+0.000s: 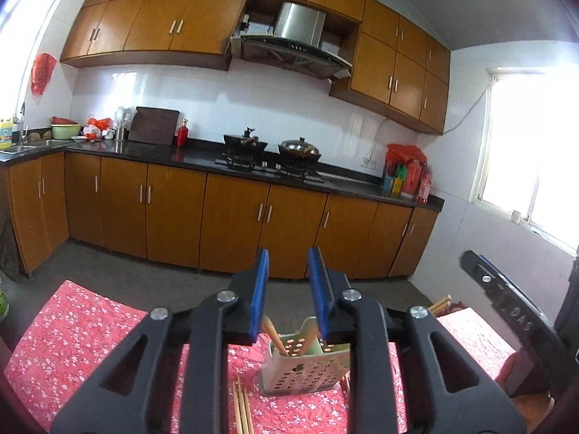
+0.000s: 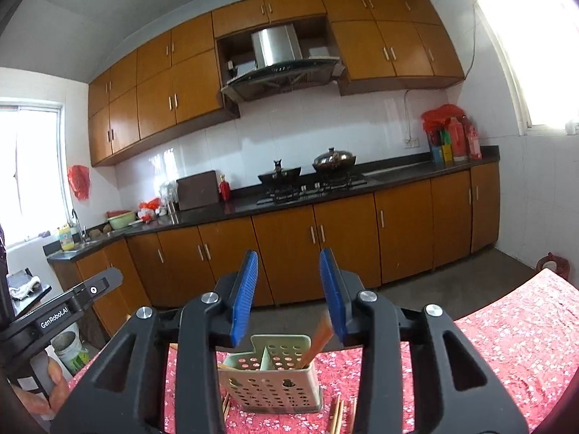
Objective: Organize utensils
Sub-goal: 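Open the left tool into the holder while the right tool releases its chopstick, then lower the left tool and grasp a chopstick while the right tool grasps another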
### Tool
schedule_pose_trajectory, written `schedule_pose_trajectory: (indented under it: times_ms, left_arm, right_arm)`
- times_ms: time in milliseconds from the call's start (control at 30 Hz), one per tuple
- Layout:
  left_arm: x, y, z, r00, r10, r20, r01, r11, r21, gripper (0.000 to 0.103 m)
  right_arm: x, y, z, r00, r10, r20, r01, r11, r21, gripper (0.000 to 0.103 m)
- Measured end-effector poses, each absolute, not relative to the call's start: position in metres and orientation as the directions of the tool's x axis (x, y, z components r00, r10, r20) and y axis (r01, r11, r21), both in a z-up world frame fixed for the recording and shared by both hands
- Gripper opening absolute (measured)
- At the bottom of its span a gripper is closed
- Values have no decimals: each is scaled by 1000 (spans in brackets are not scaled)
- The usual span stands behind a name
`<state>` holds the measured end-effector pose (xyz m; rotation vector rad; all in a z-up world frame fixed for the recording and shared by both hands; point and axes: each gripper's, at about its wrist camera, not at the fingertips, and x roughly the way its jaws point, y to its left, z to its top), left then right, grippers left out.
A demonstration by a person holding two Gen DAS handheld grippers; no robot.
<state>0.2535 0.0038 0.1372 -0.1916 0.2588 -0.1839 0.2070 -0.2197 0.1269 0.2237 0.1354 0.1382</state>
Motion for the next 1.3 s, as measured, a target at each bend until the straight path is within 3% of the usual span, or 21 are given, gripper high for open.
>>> schedule_pose_trajectory:
  times_ms: [133,233,400,500,733,767,800,833,1033,1300]
  left_arm:
    - [225,24,137,957,-184,-223,135,967,-217,32]
    - [205,41,119,952,-153,-264,98,973,-208,35]
    - [198,61,43,874,-119,-470,43,985,-169,35]
    - [202,68,-10,783,-141,-605,22,980,-199,35]
    - [193,56,-65,681,-221,-698,51,965,-255,34]
    - [192,55,-69,676,-229,-700,64,965,-254,33]
    - [191,50,-72,668,-239,-704,82,965,-250,33]
    - [190,41,-73,661,-246,-709,95,964,-247,31]
    - [198,16,-86,603,-261,-754,156,965,-209,18]
    - [200,10,-98,584,-187,-790,144,981,-127,14]
  right_arm:
    - [187,-240,119,983,117,-143,-78,964,252,37]
    - [180,-254,91,964,77,-253,-12,968,251,37]
    - [195,-258,-8,801,111,-588,20,977,212,35]
    - [193,-250,-55,704,183,-686,-18,971,240,26]
    - [189,-223,-94,625,200,-754,-58,976,210,25]
    - [190,-220,-98,617,188,-764,-59,979,193,23]
    - [189,-218,-99,626,161,-763,-52,985,166,12]
    - [191,-218,-99,630,126,-766,-35,990,134,8]
    - [189,-236,-103,637,119,-761,21,985,171,8]
    - [183,-237,-101,644,119,-756,12,986,166,8]
